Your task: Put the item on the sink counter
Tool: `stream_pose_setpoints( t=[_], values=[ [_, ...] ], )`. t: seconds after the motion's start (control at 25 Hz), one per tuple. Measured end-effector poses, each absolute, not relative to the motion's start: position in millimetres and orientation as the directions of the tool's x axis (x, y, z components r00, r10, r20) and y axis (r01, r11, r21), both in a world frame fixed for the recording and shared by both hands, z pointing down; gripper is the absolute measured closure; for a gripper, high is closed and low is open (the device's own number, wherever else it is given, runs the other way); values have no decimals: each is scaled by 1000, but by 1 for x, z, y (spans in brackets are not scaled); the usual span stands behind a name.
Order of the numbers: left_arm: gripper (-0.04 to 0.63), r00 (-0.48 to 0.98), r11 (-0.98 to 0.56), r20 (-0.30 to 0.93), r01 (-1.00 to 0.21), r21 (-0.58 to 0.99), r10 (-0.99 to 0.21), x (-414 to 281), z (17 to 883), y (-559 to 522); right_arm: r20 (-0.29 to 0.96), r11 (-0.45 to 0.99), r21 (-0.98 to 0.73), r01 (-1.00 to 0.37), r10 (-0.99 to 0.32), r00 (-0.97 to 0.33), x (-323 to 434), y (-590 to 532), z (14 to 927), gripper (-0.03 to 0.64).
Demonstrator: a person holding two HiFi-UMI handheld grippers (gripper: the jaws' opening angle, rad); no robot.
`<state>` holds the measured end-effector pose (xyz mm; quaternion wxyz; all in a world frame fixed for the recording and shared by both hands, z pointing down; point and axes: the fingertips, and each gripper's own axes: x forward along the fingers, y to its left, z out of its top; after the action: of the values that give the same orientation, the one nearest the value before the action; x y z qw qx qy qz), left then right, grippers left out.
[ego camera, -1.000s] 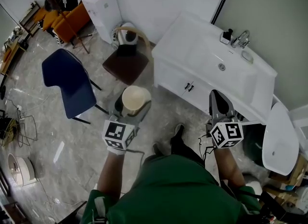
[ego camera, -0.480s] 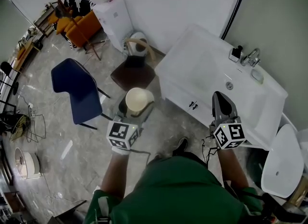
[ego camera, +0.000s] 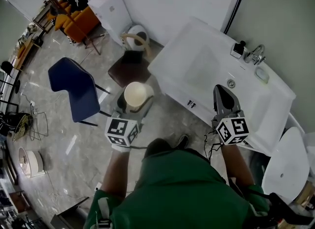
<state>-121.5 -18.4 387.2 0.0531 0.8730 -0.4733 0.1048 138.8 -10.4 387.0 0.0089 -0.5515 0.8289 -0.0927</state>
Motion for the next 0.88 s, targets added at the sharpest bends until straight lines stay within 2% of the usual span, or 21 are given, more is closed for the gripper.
stream_pose_setpoints(
  t=[0.4, 0.88],
  values=[
    [178, 563, -581, 258, -814, 5, -785, -101, 405, -85, 133, 338, -168, -926, -923, -361, 155, -55, 399, 618],
    [178, 631, -678, 339, -734, -27, -698, -100, 459, -225, 187, 220, -138, -966, -952, -244, 150, -160, 405, 618]
  ],
)
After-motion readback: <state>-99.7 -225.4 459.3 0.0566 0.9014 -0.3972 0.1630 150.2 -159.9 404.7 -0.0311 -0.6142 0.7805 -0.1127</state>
